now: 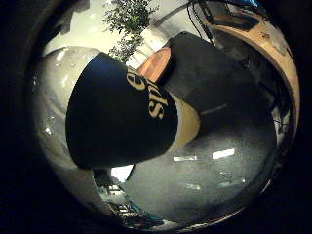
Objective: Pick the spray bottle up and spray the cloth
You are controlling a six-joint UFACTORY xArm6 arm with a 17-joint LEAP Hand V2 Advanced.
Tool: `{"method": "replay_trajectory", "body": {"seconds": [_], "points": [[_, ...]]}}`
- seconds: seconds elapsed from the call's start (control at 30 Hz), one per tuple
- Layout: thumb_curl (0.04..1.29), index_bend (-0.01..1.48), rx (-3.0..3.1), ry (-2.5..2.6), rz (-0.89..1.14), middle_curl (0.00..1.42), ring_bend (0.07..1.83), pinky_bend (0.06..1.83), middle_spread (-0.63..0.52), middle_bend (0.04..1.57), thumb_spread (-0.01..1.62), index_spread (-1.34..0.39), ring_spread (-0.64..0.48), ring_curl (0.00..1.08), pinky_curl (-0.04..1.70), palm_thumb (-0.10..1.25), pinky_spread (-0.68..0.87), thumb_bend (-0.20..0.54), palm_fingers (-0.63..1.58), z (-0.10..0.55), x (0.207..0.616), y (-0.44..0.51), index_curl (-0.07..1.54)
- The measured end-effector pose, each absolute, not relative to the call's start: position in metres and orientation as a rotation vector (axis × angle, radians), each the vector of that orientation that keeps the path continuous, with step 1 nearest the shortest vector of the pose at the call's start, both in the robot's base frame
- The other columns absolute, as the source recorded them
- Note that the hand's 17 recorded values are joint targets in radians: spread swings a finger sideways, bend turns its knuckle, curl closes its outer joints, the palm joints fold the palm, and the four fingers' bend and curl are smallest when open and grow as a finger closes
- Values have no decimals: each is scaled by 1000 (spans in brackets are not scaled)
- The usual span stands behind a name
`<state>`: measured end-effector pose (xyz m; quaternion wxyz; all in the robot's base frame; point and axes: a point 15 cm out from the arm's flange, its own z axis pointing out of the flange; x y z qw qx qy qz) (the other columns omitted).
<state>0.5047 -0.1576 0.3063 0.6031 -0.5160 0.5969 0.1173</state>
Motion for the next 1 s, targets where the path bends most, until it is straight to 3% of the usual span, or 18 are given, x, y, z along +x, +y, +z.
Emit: {"method": "replay_trajectory", "body": {"seconds": [0.4, 1.0], "points": [[400, 506, -1189, 1361, 280, 722, 1082, 903, -167, 946, 1230, -363, -197, 569, 571, 770, -402, -13, 1132, 312, 501, -156, 762], [419, 684, -1198, 1333, 255, 709, 1215, 953, -150, 1113, 1243, -337, -192, 601, 811, 803, -373, -12, 1139, 342, 492, -158, 897]]}}
